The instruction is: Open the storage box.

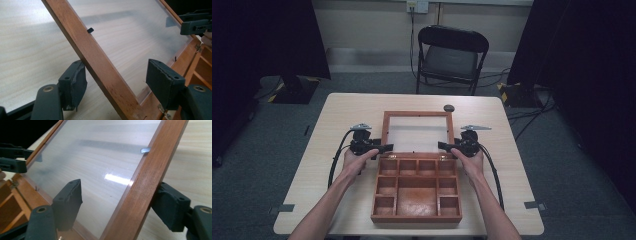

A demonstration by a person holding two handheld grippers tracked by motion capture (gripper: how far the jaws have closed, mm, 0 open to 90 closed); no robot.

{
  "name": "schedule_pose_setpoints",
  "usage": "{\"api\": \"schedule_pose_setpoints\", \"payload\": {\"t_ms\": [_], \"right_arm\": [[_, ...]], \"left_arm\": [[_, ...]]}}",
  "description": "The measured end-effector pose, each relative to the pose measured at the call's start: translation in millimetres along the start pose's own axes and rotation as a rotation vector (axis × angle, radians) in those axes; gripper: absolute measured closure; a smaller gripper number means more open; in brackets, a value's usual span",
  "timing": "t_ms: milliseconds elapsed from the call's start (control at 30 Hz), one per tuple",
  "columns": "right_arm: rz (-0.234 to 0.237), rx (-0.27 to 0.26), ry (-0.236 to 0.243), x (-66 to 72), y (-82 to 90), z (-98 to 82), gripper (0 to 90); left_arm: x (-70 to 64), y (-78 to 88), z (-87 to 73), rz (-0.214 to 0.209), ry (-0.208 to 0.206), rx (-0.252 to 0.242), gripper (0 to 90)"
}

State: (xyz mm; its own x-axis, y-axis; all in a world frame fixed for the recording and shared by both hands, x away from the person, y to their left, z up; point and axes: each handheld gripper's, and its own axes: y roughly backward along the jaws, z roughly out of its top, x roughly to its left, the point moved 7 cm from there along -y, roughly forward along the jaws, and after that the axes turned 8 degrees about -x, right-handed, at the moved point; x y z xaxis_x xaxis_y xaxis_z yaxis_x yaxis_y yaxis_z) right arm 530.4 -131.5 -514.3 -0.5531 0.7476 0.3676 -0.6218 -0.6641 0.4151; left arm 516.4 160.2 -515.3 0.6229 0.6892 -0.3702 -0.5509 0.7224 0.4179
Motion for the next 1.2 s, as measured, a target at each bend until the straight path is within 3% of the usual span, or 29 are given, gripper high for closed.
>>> {"api": "schedule_pose_setpoints", "payload": {"t_ms": [233, 433, 567, 700, 800, 867, 1067, 1100, 1167, 1200], "right_arm": [[-0.016, 0.031, -0.013, -3.0, -1.4, -4.5, 23.3], [-0.033, 0.053, -0.018, -5.7, 0.0, -6.0, 23.2], [-0.043, 0.048, -0.021, -6.9, 1.9, -5.3, 25.2], [-0.038, 0.052, -0.02, -6.0, 3.7, -4.4, 24.8], [-0.04, 0.054, -0.019, -7.4, 5.0, -4.8, 23.3], [-0.034, 0.05, -0.023, -7.2, 8.7, -4.2, 22.8], [-0.051, 0.03, -0.011, -11.1, 28.9, -2.3, 22.2], [-0.051, 0.03, -0.009, -12.1, 32.4, -3.1, 21.7], [-0.06, 0.035, -0.002, -14.0, 40.1, -5.5, 21.3], [-0.065, 0.038, 0.004, -15.2, 44.4, -6.7, 21.2]], "left_arm": [[2.6, -2.2, -5.3, -0.021, 0.055, -0.005, 31.6], [5.0, -2.4, -7.1, -0.003, 0.061, 0.011, 29.1], [9.0, -4.8, -11.8, -0.022, 0.133, 0.023, 28.0], [10.1, -1.0, -7.7, 0.023, 0.093, 0.021, 29.1], [10.7, 3.6, -6.4, 0.016, 0.096, 0.022, 28.4], [13.7, 9.0, -6.9, 0.033, 0.081, 0.029, 26.3], [20.2, 28.5, -8.6, 0.054, 0.075, 0.011, 24.1], [20.2, 31.4, -10.3, 0.057, 0.068, 0.017, 23.9], [22.0, 41.7, -15.1, 0.086, 0.014, 0.044, 23.4], [22.0, 41.7, -15.1, 0.086, 0.014, 0.044, 22.4]]}}
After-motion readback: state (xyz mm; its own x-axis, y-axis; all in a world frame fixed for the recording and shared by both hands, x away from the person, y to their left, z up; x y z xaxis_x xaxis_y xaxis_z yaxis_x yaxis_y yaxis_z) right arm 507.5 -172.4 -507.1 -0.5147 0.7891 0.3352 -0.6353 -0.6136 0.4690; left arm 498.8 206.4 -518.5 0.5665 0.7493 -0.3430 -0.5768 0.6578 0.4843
